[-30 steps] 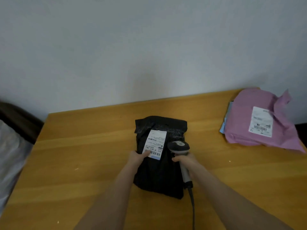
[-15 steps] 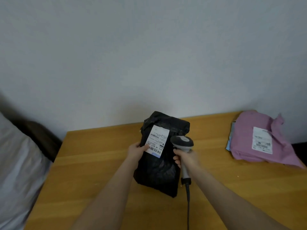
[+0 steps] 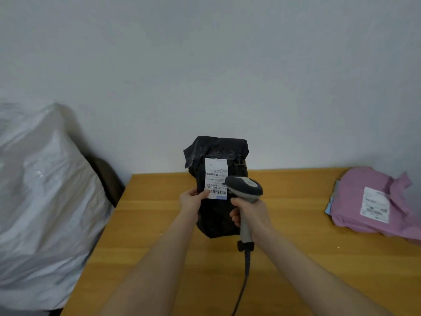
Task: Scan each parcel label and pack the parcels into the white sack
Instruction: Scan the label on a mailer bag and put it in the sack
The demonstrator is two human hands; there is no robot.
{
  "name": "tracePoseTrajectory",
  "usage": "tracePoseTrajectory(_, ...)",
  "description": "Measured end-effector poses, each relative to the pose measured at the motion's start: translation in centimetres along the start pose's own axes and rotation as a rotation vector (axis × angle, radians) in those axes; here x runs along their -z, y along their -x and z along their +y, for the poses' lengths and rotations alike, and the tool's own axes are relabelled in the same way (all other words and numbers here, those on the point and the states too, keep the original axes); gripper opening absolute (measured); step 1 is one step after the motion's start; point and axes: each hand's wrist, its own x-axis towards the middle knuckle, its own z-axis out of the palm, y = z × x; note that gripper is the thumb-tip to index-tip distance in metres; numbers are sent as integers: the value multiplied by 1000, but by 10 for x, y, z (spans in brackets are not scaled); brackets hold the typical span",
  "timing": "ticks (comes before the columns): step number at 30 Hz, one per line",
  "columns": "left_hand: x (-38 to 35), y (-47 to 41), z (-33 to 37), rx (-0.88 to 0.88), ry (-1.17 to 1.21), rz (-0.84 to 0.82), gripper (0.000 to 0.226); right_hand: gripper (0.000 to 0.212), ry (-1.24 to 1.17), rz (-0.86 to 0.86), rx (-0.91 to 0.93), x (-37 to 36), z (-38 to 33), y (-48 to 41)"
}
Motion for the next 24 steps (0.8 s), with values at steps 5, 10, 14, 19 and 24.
tracePoseTrajectory(5,9,12,-4,-8,21,39,12,11,32,-15,16,-12,0,16)
tracePoseTrajectory(10,13,16,-9,-1,42,40,11,15,72,-26,-9,-15,-2,23)
tracePoseTrajectory(14,17,16,-12,7,19,59,28,16,73,-39,-27,-15,-4,28)
tracePoseTrajectory(19,21,14,-15,-1,32,72,28,14,68,-48,-45,-14,-3,33)
tracePoseTrajectory(24,24,18,-15,-8,43,81,21,13,52,-70,-58,-14,-3,36)
